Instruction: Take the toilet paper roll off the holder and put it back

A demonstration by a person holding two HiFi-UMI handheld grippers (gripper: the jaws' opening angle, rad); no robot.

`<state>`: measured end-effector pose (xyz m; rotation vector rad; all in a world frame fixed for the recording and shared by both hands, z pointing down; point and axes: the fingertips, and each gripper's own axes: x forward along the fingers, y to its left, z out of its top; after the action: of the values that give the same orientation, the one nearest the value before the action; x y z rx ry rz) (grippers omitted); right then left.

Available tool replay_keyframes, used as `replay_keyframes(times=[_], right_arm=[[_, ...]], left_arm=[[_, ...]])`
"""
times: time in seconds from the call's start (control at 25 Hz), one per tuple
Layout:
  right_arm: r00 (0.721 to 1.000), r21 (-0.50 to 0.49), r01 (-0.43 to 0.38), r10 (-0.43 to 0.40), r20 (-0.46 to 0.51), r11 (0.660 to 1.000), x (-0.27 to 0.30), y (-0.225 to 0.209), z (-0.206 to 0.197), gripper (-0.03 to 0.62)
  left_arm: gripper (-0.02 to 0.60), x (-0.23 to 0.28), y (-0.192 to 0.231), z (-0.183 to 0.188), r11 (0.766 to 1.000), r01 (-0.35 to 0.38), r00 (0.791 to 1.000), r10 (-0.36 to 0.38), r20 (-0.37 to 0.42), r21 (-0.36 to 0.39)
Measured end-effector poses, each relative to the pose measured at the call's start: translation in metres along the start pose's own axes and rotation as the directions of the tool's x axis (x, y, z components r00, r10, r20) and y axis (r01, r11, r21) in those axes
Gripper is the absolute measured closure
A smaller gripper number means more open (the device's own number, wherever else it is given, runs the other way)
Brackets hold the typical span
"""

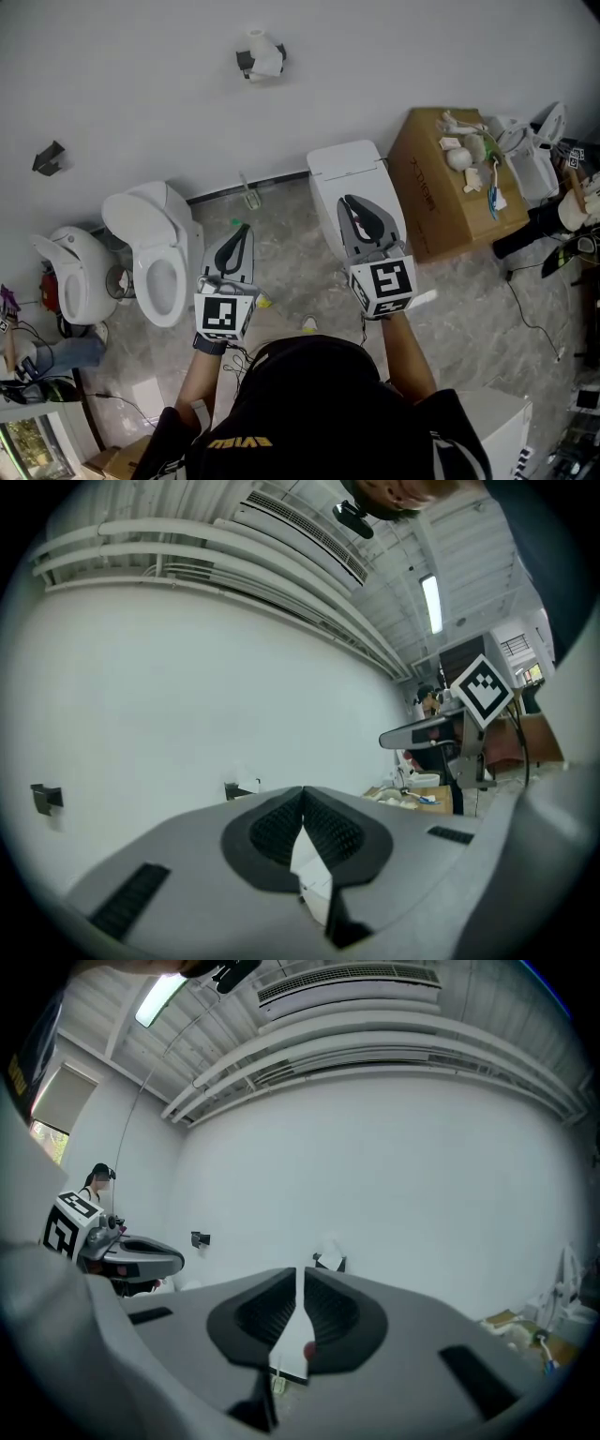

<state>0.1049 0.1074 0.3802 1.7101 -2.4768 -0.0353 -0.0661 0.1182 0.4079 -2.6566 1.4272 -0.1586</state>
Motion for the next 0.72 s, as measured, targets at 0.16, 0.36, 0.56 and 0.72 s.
replay_keyframes(times=[0.16, 0.36, 0.56, 0.72], right_arm=[[1.0, 0.007, 0.009, -0.009, 0.004, 1.0, -0.0021, -0.0013, 0.0005, 0.589], [1.0, 0.013, 0.01, -0.01, 0.005, 1.0, -0.0053, -0.0034, -0.0008, 0.599], [1.0, 0.011, 0.002, -0.002, 0.005, 1.0, -0.0064, -0.0028, -0.0017, 0.6], [1.0, 0.009, -0.002, 0.002, -0.001, 1.0, -0.0052, -0.0033, -0.0028, 0.602]], left_arm=[[0.571, -0.0015, -0.0014, -0.0005, 1.0, 0.006, 1.0, -0.006, 0.001, -0.003], [0.571, -0.0036, -0.003, -0.0015, 1.0, -0.002, 1.0, 0.002, 0.001, -0.001], [0.571, -0.0045, -0.0034, -0.001, 1.0, -0.002, 1.0, 0.002, 0.008, -0.007], [0.571, -0.0033, -0.0032, -0.0014, 1.0, -0.004, 1.0, 0.005, 0.006, -0.009]])
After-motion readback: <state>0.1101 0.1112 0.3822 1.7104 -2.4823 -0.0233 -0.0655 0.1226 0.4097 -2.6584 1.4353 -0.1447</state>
